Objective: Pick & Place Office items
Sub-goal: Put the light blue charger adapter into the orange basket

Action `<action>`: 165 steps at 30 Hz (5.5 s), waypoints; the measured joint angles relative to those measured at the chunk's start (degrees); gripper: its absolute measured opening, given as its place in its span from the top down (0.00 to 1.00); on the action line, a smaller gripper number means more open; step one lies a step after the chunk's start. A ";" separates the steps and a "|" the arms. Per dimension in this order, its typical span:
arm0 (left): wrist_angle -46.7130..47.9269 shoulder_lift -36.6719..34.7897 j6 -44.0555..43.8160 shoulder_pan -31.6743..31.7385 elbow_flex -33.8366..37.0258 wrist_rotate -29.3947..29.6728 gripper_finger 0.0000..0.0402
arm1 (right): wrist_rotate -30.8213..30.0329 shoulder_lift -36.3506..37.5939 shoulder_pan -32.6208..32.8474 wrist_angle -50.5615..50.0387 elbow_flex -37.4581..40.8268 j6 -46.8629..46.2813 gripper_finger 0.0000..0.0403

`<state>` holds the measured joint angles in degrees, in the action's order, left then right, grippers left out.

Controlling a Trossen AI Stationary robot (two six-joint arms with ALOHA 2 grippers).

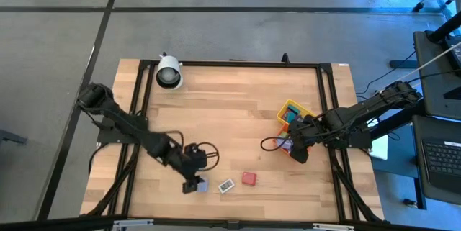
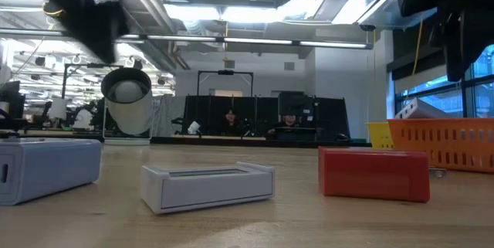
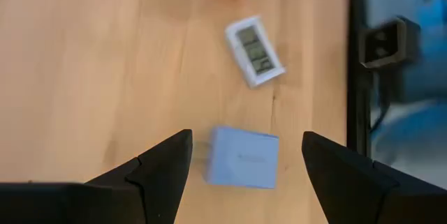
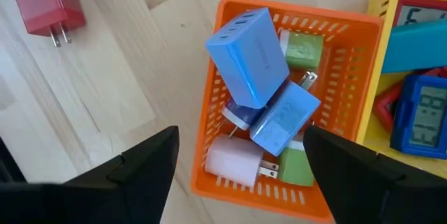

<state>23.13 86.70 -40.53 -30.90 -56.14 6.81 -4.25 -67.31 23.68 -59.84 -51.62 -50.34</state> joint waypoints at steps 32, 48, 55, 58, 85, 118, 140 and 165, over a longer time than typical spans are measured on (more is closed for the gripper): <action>17.11 15.39 -9.21 6.70 -7.89 18.64 0.34 | -0.87 0.00 -4.18 4.28 -0.02 -0.03 0.23; 15.92 13.70 -43.26 15.02 -8.04 10.18 0.34 | -1.19 0.00 -4.26 5.81 -0.02 0.53 0.23; 16.42 15.96 -41.89 15.00 -8.22 11.40 0.34 | -1.34 0.00 -4.26 5.88 -0.02 3.83 0.23; 16.55 16.44 -42.28 15.04 -8.16 13.00 0.34 | -1.33 0.00 -4.26 5.88 -0.02 4.78 0.23; 17.04 21.05 -38.16 16.97 -10.13 8.15 0.42 | -2.29 0.00 -4.26 5.94 -0.02 9.30 0.23; 4.48 12.13 28.43 20.76 -28.20 39.33 0.49 | -11.33 -0.02 -17.62 53.29 -0.02 -1.69 0.17; -7.52 12.15 43.47 23.26 -28.24 30.68 0.49 | -13.09 -4.57 -18.78 58.14 -0.04 -0.47 0.36; -7.91 12.21 31.12 22.85 -28.26 31.66 0.34 | -10.61 4.31 -20.60 40.50 0.00 1.96 0.71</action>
<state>15.22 98.91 -9.41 -8.05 -84.40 38.47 -14.86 -63.00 3.08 -19.34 -51.62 -48.38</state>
